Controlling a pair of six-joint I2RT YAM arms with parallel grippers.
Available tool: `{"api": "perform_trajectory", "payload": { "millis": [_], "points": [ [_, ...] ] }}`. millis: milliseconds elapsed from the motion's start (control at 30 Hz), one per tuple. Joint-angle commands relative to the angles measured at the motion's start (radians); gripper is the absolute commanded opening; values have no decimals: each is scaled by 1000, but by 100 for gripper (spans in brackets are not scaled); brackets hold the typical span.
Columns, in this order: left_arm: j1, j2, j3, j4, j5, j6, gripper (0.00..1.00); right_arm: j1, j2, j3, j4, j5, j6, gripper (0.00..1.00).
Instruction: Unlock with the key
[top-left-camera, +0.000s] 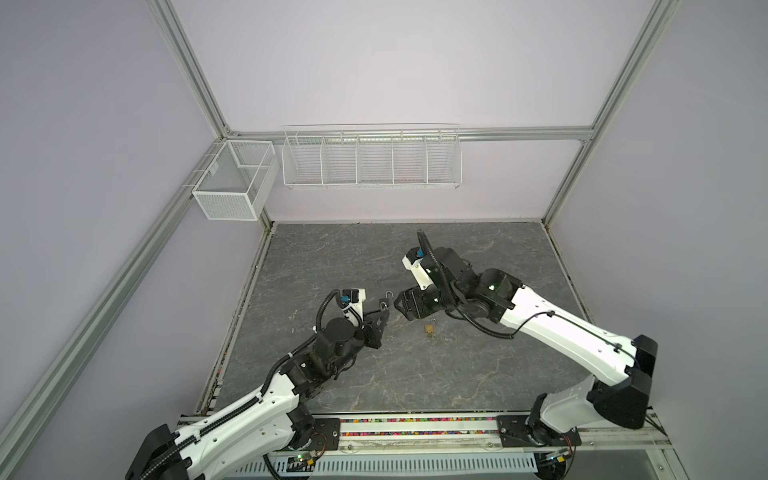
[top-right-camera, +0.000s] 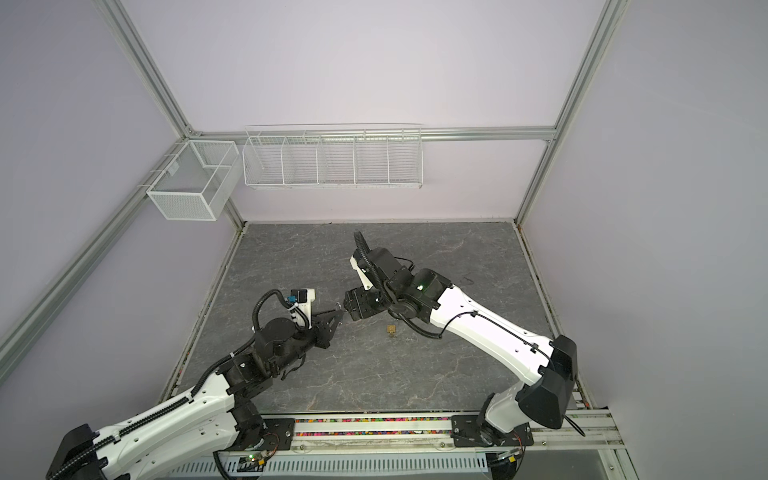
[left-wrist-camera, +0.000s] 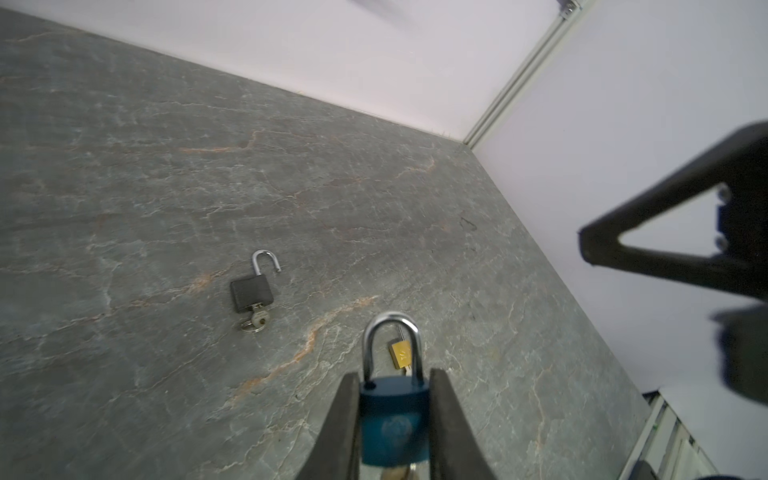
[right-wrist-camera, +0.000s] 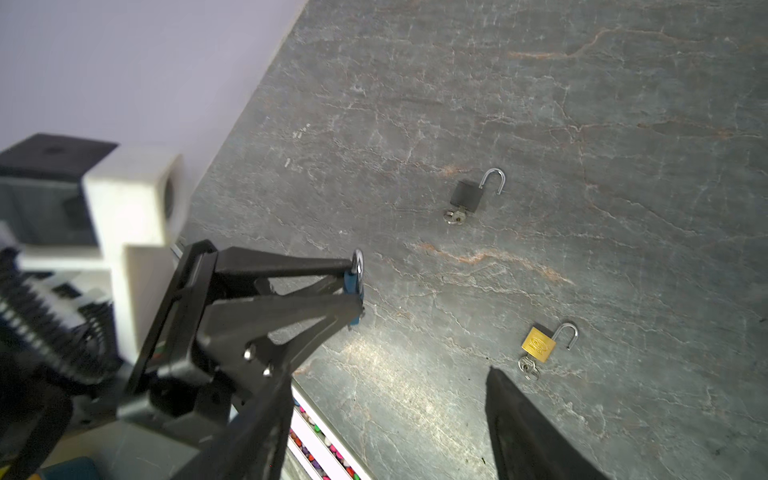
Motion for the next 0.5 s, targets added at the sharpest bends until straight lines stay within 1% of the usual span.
{"api": "perform_trajectory", "payload": {
  "millis": [0,167,300,467],
  "points": [
    [-37,-5,-16,173,-51,120,0,22,50,61,-96,66,-13,76],
    [-94,-1,-45,239,-120,188,0,49,122,126,-144,160,-2,76],
    [-103,7,-51,248,-112,210,0,57,149,160,-151,177,4,77],
    [-109,9,-62,264,-102,222,0,61,193,207,-184,255,14,77]
  ]
}}
